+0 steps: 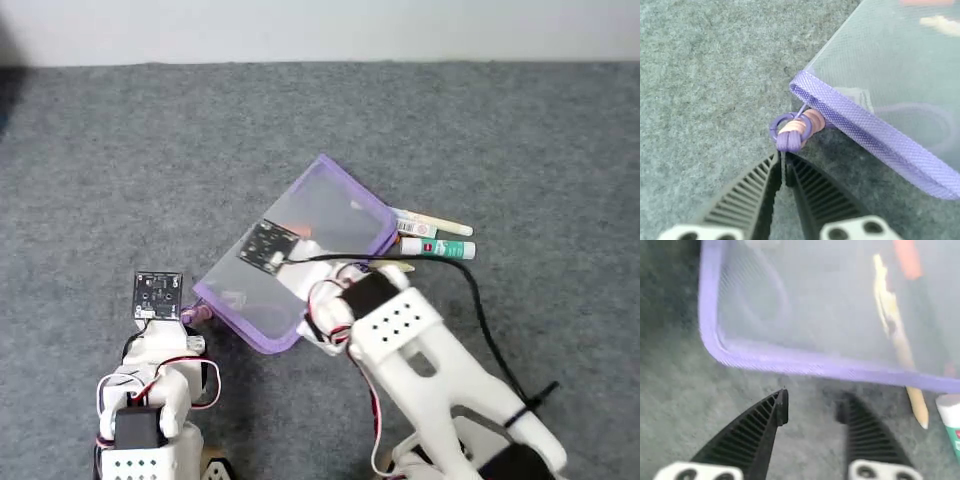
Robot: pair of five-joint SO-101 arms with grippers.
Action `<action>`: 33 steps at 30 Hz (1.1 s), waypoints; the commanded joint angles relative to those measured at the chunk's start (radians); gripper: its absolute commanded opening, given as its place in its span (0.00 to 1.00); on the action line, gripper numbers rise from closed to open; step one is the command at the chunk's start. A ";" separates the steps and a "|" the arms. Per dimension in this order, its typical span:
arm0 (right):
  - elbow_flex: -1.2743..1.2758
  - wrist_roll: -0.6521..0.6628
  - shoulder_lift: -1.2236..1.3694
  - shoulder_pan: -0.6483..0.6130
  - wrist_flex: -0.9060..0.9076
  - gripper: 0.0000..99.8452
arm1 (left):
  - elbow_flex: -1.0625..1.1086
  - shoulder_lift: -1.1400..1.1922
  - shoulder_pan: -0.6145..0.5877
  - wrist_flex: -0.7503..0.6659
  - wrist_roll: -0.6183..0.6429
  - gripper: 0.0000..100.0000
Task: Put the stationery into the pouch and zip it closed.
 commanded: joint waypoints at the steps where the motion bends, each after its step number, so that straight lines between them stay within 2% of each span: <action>1: -0.095 -0.077 0.016 -0.059 0.004 0.24 | -0.021 -0.009 -0.003 0.005 0.005 0.01; 9: -0.130 -0.239 0.101 -0.186 -0.008 0.24 | -0.021 -0.009 -0.003 0.005 0.005 0.01; 17: -0.132 -0.470 0.226 -0.214 -0.099 0.24 | -0.021 -0.009 -0.003 0.005 0.005 0.01; 24: -0.133 -0.496 0.286 -0.229 -0.177 0.24 | -0.021 -0.009 -0.003 0.005 0.005 0.01; 33: -0.273 -0.496 0.254 -0.280 -0.033 0.24 | -0.021 -0.009 -0.003 0.005 0.005 0.01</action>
